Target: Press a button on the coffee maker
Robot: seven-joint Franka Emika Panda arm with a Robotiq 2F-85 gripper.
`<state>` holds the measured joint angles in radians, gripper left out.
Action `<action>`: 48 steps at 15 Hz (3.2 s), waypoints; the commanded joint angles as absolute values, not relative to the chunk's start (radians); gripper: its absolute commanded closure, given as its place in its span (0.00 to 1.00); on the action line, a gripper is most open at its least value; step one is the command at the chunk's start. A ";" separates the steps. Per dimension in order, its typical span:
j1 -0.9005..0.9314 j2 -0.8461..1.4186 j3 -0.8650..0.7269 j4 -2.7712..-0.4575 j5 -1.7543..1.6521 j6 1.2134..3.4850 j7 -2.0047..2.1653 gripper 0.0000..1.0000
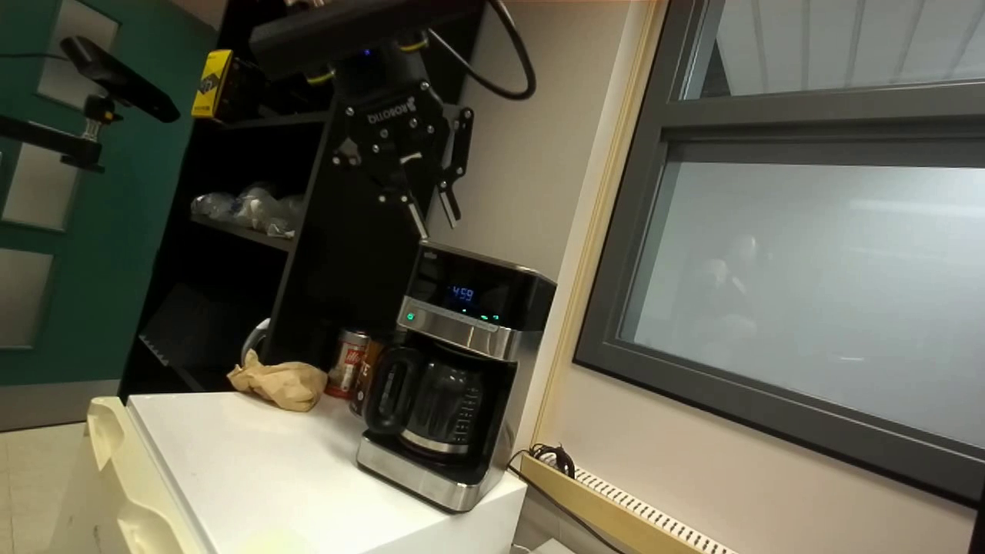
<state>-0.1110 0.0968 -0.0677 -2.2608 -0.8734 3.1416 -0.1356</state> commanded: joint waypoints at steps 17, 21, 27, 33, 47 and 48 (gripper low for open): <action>0.050 0.556 -0.231 -1.879 -0.834 3.374 0.038 0.99; 0.046 0.614 -0.211 -1.828 -0.791 3.385 0.035 0.99; 0.036 0.679 -0.183 -1.741 -0.745 3.382 0.032 0.99; 0.012 0.730 -0.144 -1.662 -0.719 3.363 0.031 0.99; -0.050 0.740 -0.020 -1.679 -0.480 3.360 -0.186 0.99; -0.059 0.731 -0.006 -1.691 -0.475 3.358 -0.195 0.99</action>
<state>-0.0403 0.7315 -0.0507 -1.6907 -0.5248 3.3589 -0.1357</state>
